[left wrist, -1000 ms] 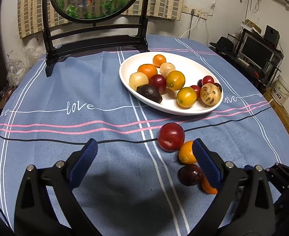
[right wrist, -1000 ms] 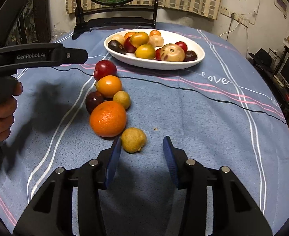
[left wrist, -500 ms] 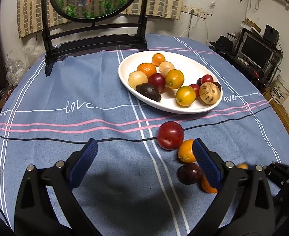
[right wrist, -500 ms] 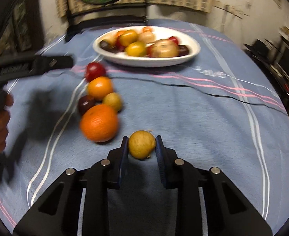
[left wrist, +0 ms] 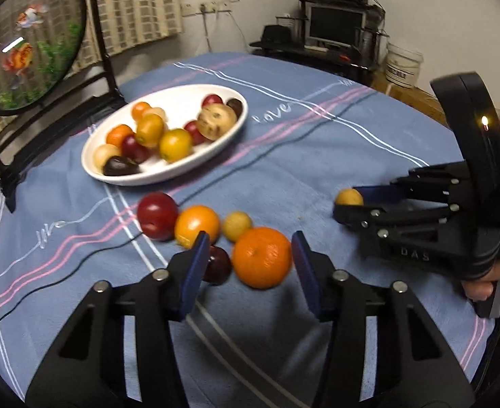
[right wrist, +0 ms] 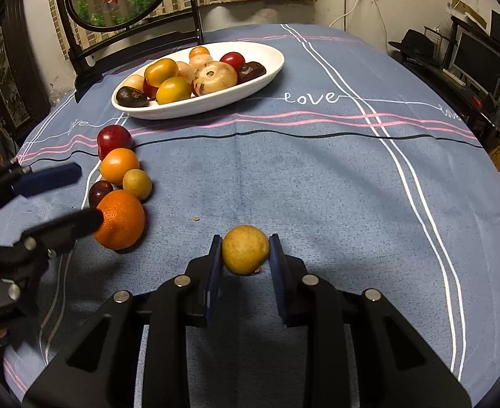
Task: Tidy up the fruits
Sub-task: 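Grasp the small yellow fruit with the right tool while the left tool grasps the large orange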
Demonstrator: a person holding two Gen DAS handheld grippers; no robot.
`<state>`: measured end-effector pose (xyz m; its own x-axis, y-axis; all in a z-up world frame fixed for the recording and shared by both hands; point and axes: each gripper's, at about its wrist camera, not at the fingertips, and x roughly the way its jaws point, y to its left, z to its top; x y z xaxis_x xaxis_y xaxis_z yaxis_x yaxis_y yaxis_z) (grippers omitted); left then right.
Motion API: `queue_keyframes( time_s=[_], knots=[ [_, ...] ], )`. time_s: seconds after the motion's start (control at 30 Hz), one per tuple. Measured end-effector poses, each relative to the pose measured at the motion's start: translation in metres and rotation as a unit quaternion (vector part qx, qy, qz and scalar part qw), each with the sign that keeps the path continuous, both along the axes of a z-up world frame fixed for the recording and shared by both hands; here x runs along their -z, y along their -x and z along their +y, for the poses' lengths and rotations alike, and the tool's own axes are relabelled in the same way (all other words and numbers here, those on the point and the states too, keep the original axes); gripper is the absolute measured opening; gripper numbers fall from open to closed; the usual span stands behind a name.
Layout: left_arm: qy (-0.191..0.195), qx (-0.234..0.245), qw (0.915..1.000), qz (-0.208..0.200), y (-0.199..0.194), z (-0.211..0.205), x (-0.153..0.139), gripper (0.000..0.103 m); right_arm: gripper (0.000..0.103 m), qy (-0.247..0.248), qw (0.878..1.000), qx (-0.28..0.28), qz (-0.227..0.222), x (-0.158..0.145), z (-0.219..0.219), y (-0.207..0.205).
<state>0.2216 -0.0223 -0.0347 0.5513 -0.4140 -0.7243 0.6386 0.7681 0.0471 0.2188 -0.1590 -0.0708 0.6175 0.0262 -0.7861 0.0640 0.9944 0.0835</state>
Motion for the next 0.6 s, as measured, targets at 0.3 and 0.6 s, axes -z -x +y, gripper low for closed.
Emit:
queue_keyframes(
  time_s=[0.3, 0.6],
  knots=[
    [-0.018, 0.022, 0.9994, 0.019, 0.001, -0.008, 0.013, 0.041, 0.028, -0.006, 1.0, 0.0, 0.0, 0.0, -0.001, 0.001],
    [-0.021, 0.013, 0.9996, 0.011, -0.001, -0.008, 0.02, 0.045, 0.028, -0.012, 1.0, -0.002, 0.002, 0.0, -0.002, 0.002]
  ],
)
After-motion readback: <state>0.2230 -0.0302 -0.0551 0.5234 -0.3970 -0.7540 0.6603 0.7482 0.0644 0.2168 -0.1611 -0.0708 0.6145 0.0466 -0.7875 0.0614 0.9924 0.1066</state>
